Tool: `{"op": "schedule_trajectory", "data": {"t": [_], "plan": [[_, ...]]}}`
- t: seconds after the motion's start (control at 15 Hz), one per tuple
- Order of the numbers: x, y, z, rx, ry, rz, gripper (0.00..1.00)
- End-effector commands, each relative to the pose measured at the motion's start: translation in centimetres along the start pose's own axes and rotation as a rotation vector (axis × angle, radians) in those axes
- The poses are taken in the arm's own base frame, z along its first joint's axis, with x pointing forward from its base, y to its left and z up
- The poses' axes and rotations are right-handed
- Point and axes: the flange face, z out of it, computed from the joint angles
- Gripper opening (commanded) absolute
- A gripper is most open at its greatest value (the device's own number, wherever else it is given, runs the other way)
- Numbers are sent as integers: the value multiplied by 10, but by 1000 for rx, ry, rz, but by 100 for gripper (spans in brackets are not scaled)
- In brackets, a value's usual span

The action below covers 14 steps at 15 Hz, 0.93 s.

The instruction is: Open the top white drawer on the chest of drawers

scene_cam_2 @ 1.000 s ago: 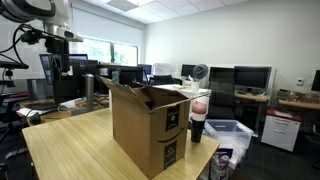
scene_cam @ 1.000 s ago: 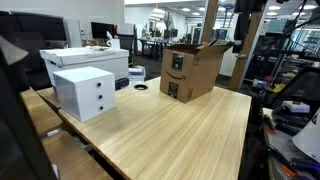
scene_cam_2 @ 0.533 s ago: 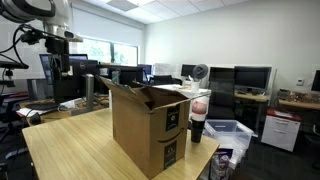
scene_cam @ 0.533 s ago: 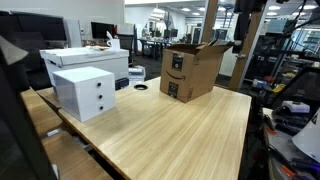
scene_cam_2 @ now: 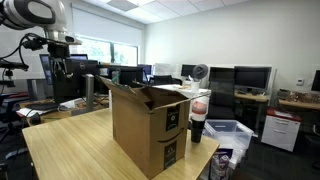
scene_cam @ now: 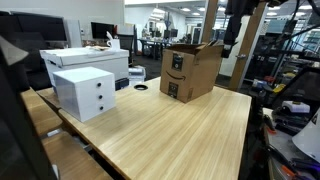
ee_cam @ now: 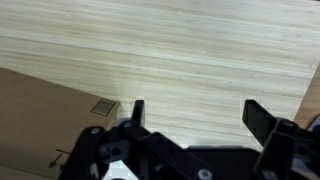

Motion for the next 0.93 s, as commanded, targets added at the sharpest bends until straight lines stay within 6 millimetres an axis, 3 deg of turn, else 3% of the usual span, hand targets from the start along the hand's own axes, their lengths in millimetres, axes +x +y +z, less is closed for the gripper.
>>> {"op": "schedule_trajectory", "data": {"t": [0.0,0.27,0.73,0.87], "plan": [[22,-35,7,0,38,-31,100],[43,-68,12,0,71,-66,100],[99,-128,22,-29,76,-87,100],[109,-137,25,-38,73,-101,100]]}}
